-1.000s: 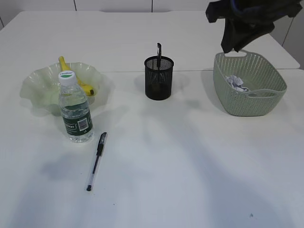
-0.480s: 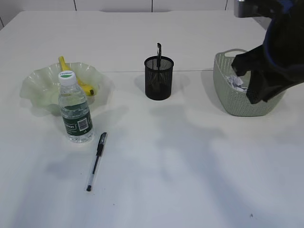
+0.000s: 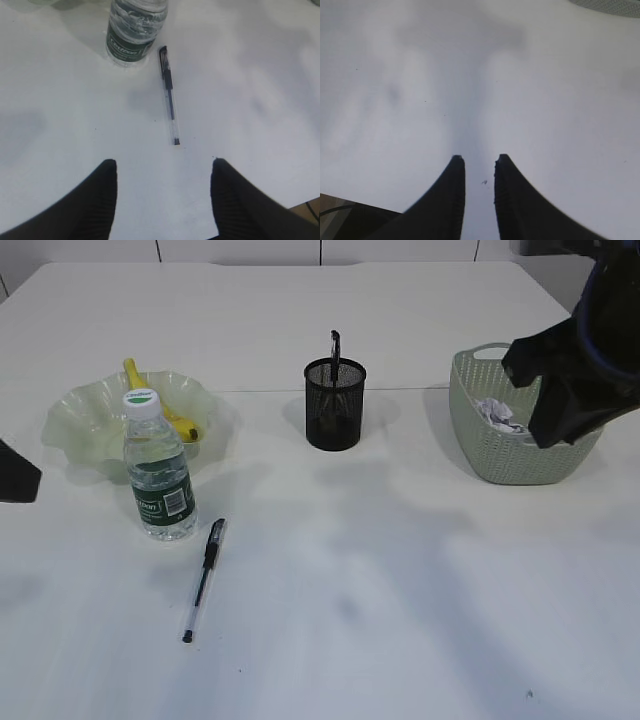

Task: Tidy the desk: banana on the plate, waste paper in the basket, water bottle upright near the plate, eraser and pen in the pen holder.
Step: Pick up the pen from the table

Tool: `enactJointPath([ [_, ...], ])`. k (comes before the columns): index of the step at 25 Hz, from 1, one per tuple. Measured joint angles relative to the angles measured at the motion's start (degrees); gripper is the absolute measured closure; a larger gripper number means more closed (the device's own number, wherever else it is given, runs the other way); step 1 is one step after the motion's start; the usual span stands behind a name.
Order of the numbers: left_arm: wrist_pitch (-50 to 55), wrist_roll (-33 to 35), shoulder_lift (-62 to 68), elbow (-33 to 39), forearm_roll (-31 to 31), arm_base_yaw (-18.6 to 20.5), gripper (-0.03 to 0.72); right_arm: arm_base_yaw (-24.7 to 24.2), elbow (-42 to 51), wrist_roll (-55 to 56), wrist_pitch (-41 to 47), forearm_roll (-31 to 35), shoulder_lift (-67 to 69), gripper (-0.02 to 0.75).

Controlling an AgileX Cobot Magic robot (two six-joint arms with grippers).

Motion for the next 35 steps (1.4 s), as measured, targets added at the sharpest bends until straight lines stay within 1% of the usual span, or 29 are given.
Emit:
enactJointPath([
  [4, -0.5, -7.8, 5.8, -4.3, 8.6, -7.3, 0.272, 0.0, 0.0, 0.0, 0.0, -0.1, 0.0, 0.573],
  [6, -0.9, -10.5, 9.5, -7.5, 11.0, -10.1, 0.274, 0.1, 0.0, 0.1, 0.0, -0.3, 0.0, 0.571],
  [12, 0.2, -15.8, 21.9, -17.9, 12.9, -16.6, 0.276, 0.1, 0.0, 0.1, 0.0, -1.5, 0.0, 0.569],
  [14, 0.6, -19.4, 26.4, -20.9, 13.9, -18.3, 0.276, 0.1, 0.0, 0.1, 0.0, -1.9, 0.0, 0.569],
  [18, 0.7, -26.1, 33.2, -24.2, 15.5, -20.1, 0.276, 0.1, 0.0, 0.1, 0.0, -2.3, 0.0, 0.568],
  [22, 0.9, -29.9, 37.0, -24.4, 16.9, -20.3, 0.276, 0.1, 0.0, 0.1, 0.0, -2.4, 0.0, 0.568],
  [29, 1.3, -32.4, 41.1, -24.4, 22.3, -20.3, 0.276, 0.1, 0.0, 0.1, 0.0, -3.4, 0.0, 0.568],
  [35, 1.1, -32.6, 44.6, -24.5, 23.8, -20.3, 0.276, 0.1, 0.0, 0.0, 0.0, -4.2, 0.0, 0.568],
])
